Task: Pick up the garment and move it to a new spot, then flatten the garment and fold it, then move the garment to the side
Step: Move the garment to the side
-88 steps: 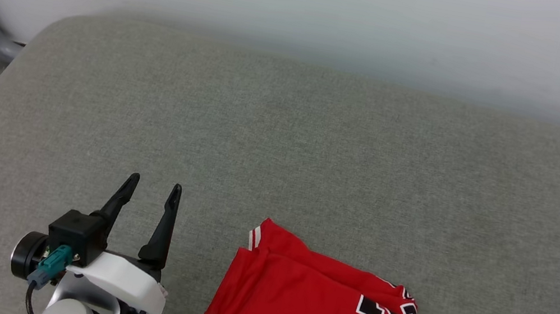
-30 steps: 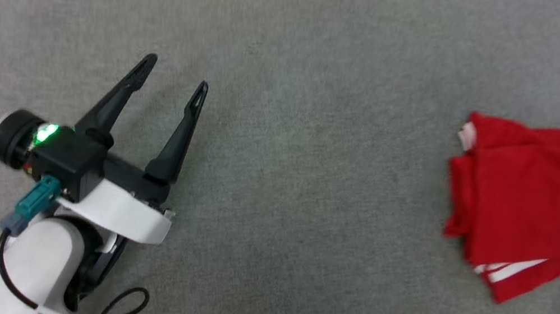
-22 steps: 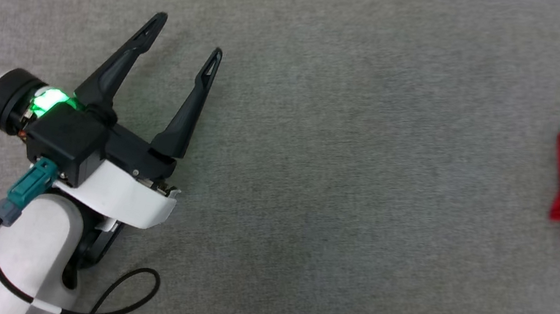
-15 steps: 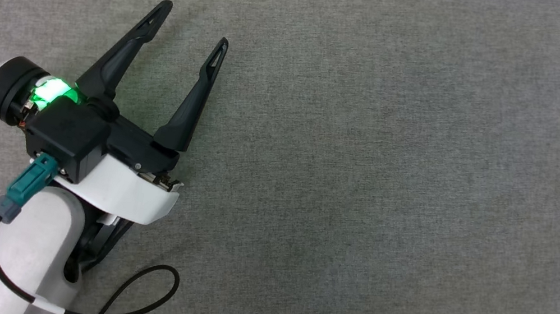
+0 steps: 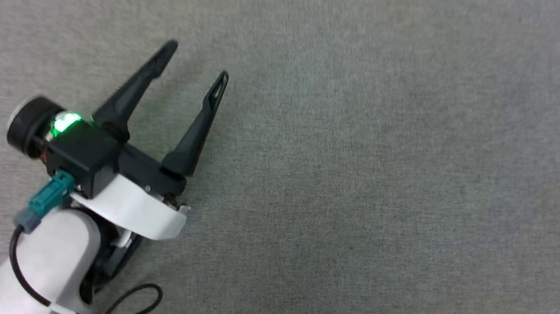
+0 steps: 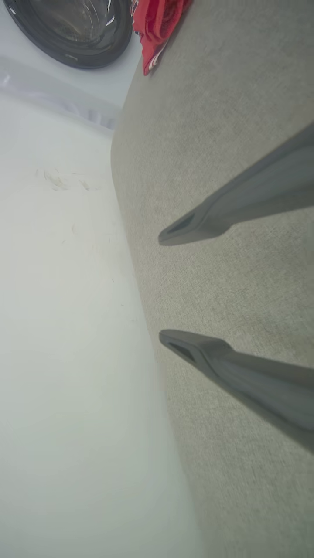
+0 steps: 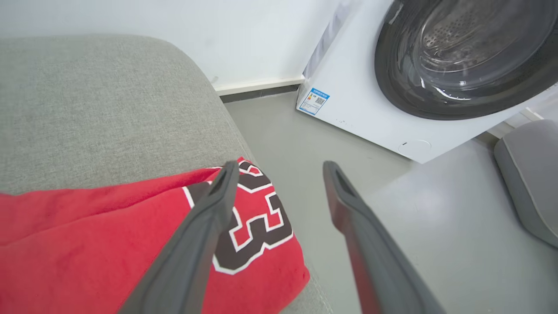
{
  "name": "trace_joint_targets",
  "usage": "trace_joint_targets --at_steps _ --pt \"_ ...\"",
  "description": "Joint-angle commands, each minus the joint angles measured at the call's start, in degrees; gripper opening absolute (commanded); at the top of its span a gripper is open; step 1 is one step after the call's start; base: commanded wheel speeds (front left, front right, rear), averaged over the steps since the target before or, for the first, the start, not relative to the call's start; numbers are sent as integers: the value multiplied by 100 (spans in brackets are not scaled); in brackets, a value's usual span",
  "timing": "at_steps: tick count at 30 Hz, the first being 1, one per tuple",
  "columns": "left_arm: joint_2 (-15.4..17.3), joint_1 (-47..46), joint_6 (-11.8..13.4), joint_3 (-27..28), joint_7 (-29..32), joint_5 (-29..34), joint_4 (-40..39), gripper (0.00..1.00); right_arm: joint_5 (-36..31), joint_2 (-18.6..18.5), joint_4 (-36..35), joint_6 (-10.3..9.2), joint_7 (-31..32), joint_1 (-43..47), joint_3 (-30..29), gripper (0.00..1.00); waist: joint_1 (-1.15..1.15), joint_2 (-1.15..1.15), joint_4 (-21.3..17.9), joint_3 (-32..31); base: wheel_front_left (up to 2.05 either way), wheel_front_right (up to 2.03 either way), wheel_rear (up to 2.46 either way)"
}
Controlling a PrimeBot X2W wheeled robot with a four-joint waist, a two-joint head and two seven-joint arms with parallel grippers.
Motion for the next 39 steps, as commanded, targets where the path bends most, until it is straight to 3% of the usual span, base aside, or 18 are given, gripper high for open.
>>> trace_joint_targets --at_steps 1,10,19,26,39 --pt "-50 130 36 -1 -45 -38 42 100 26 -49 54 -6 -177 156 31 100 -1 0 90 -317 0 0 0" --pt "-344 848 307 44 -194 -269 526 100 380 167 500 -6 -1468 998 400 100 -1 0 359 -1433 0 0 0" --pt "-495 1538 569 148 -245 -464 955 100 649 561 395 -6 -1925 1709 1042 100 -1 0 589 -2273 0 0 0" --pt "-447 1862 744 284 -252 -531 1107 100 731 1065 -327 -6 -1932 2388 1622 100 -1 0 825 -2714 0 0 0" --pt "-347 2150 945 436 -238 -623 1165 100 773 2064 -2313 -6 -1643 3475 2495 100 -1 0 1002 -3036 0 0 0"
